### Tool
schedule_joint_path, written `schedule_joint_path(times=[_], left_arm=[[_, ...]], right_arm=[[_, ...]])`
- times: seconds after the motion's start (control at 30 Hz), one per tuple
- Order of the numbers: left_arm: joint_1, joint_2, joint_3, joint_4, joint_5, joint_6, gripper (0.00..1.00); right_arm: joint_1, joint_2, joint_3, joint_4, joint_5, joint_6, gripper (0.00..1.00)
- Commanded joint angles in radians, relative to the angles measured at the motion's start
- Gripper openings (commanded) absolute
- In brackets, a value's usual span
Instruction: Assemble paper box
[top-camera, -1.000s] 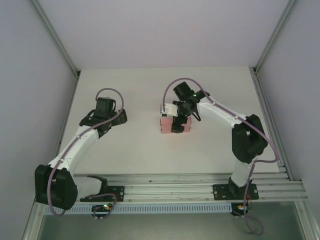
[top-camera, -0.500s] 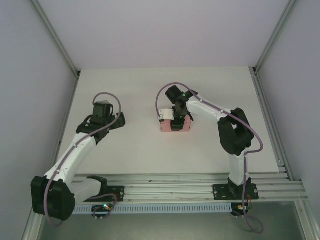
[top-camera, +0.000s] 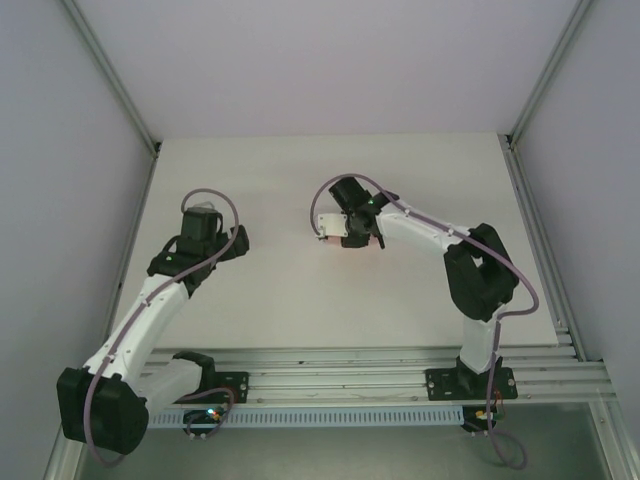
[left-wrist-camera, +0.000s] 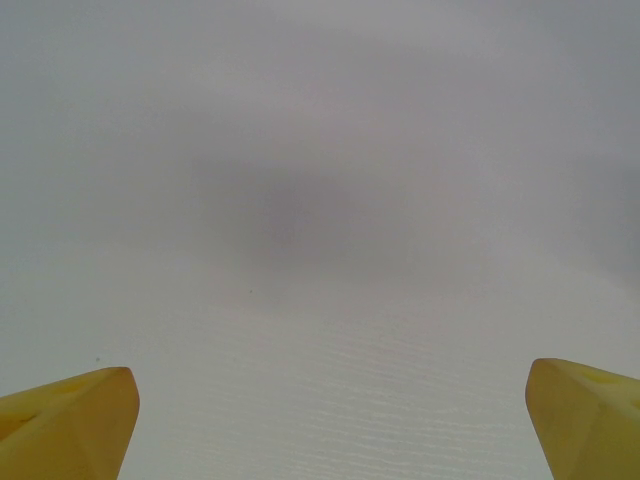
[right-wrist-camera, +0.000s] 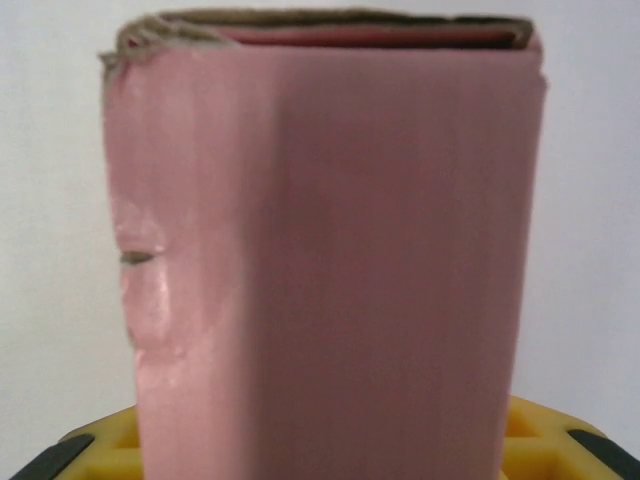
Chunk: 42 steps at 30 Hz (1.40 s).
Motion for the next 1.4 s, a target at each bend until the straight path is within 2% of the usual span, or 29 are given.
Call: schedule_joint_path(times=[0.0, 0.13, 0.37, 0.47, 0.6, 0.73, 0.9, 1.0, 1.03, 1.13, 1.27, 1.37], left_arm=[[0.01, -0.014, -0.017, 0.004, -0.006, -0.01, 1.0], [0.01, -0.011, -0.025, 0.012, 0.003, -0.009, 1.0], [0.011, -0.009, -0.025, 0.015, 0.014, -0.004, 1.0], [0.01, -0.009, -0.027, 0.016, 0.019, 0.001, 1.0], [0.01, -0.011, -0.021, 0.015, 0.017, 0.015, 1.0], [0.01, -0.017, -0.021, 0.02, 0.026, 0.019, 1.0], [0.009, -0.024, -0.024, 0.03, 0.035, 0.027, 1.0], [0.01, -0.021, -0.023, 0.051, 0.043, 0.048, 1.0], [0.011, -0.02, -0.024, 0.061, 0.041, 0.058, 1.0], [0.011, -0.009, -0.035, 0.122, -0.007, 0.088, 1.0], [0.017, 0.033, -0.07, 0.266, -0.145, 0.173, 1.0], [0.031, 0.101, -0.104, 0.405, -0.265, 0.267, 1.0]], right_arm=[[0.023, -0.034, -0.078, 0.339, 0.217, -0.061, 0.3], [0.04, -0.012, -0.169, 0.507, 0.247, -0.104, 0.29], [0.077, -0.019, -0.238, 0.553, 0.228, -0.095, 0.35], [0.094, -0.03, -0.26, 0.489, 0.195, -0.079, 0.46], [0.114, -0.036, -0.27, 0.382, 0.184, -0.035, 0.55], [0.124, -0.062, -0.262, 0.297, 0.173, 0.024, 0.68], [0.142, -0.158, -0.238, 0.142, 0.05, 0.126, 0.86], [0.14, -0.242, -0.252, 0.12, -0.02, 0.21, 1.0], [0.135, -0.268, -0.259, 0.135, -0.015, 0.264, 1.0], [0.064, -0.343, -0.245, 0.135, 0.008, 0.507, 1.0], [-0.13, -0.457, -0.292, 0.165, 0.029, 0.892, 1.0], [-0.26, -0.557, -0.452, 0.317, 0.047, 0.976, 1.0]])
